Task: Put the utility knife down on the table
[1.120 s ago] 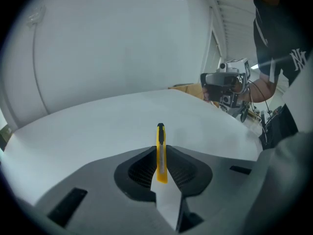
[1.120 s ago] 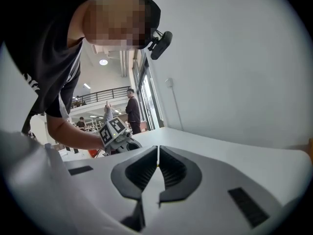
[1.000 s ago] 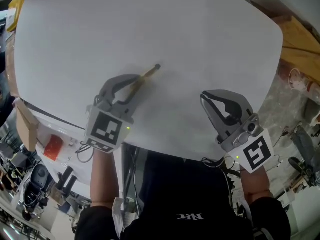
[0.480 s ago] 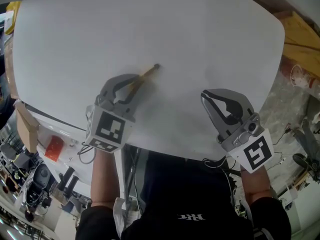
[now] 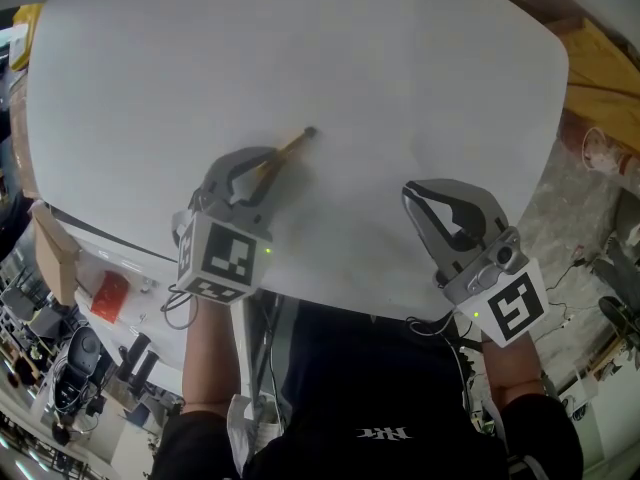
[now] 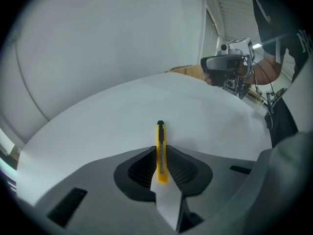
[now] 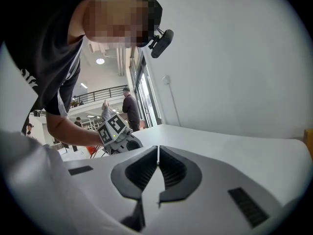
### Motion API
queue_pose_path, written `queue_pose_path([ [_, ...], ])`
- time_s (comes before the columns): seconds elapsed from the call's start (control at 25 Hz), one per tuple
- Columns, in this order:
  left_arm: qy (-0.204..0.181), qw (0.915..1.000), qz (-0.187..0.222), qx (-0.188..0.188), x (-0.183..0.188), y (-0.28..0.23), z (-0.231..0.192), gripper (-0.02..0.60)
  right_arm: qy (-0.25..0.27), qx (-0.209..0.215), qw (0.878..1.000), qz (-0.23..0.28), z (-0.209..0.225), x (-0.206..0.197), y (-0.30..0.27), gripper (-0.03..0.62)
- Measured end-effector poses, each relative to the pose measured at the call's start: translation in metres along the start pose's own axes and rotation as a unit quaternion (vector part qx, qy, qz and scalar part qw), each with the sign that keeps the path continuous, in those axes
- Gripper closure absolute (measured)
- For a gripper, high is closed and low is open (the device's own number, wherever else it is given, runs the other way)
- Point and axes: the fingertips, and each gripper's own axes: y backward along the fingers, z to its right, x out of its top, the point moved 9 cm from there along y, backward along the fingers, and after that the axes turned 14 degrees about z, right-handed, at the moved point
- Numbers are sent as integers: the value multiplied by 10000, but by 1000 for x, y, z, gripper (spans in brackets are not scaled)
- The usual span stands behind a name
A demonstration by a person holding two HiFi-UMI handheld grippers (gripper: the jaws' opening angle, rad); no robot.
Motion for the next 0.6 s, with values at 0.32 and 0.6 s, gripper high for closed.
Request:
queue_pose_path([
  [0.32,-103,9999,10,20,0,0,4,522,-14,43,10000,-43,-2,-3,1,589],
  [0.6,-31,9977,606,285,4,11,-1,506,55,53,10000,-29,-8,-8,2,589],
])
